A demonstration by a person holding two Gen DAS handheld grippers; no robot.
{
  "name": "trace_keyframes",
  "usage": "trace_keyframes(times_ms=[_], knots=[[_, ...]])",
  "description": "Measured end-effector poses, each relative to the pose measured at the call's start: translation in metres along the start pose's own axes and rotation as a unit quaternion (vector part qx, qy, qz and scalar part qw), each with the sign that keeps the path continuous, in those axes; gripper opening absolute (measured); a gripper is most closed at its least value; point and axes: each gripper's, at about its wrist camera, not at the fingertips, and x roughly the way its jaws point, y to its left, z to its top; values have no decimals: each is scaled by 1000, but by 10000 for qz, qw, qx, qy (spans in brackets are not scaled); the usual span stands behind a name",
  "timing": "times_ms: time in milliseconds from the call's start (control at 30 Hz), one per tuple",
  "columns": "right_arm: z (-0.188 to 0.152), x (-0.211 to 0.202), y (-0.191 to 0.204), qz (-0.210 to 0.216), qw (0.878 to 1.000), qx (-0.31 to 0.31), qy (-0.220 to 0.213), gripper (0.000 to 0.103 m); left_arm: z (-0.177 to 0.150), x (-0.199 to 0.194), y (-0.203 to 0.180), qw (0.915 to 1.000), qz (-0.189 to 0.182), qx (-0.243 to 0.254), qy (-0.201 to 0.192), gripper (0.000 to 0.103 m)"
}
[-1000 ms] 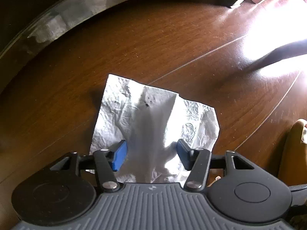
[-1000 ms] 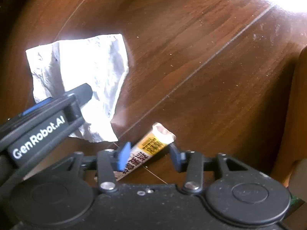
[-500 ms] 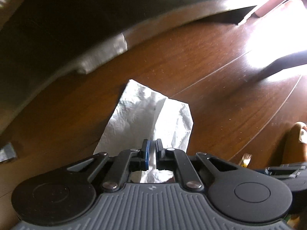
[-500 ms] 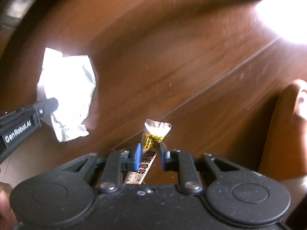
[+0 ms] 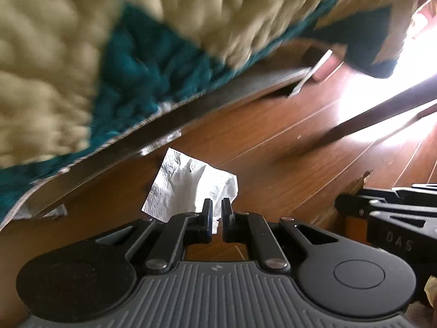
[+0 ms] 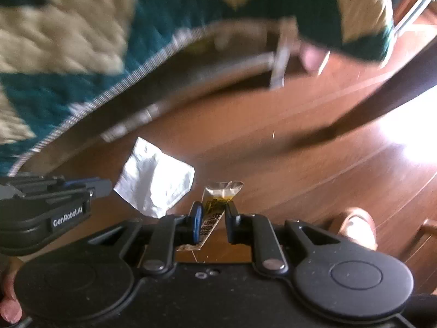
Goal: Collect trash
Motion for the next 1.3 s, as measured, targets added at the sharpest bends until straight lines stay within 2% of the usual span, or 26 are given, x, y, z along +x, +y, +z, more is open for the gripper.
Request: trace_keyframes(times_ms=[167, 333, 500, 667, 733, 800, 900, 967, 1033, 1300], knots=[[-9, -71, -5, 138, 9975, -363, -588, 16, -12, -75, -10, 9978, -245, -216, -572, 6], [-23, -149, -10, 343, 9909, -531, -1188, 16, -26, -139, -21, 9935, -304, -398, -1026, 5], [-31, -202, -18, 567, 9839, -763, -1515, 16, -32, -152, -30, 9933, -194, -233, -1111, 6], [-22, -216, -24, 585, 9803, -927, -1644, 16, -33, -132, -31, 9965, -183, -184, -800, 6], [-13, -209, -27, 561, 9813, -908, -1602, 16, -30, -112, -30, 9979, -145, -130, -610, 6], [-2, -197, -30, 562, 9831, -886, -1497, 16, -25, -87, -26, 9991, -102, -142, -381, 11], [18, -177, -34, 574, 9853, -867, -1357, 16, -18, -46, -13, 9995, -126, -279, -58, 31], [31, -164, -33, 621, 9867, -802, -1273, 16, -14, -19, -7, 9992, -173, -365, 75, 59], [44, -151, -32, 674, 9874, -745, -1226, 16, -9, 6, -2, 9991, -167, -360, 166, 71], [76, -108, -36, 923, 9885, -378, -1134, 17, -3, 111, -1, 9984, -67, 236, 507, 71]])
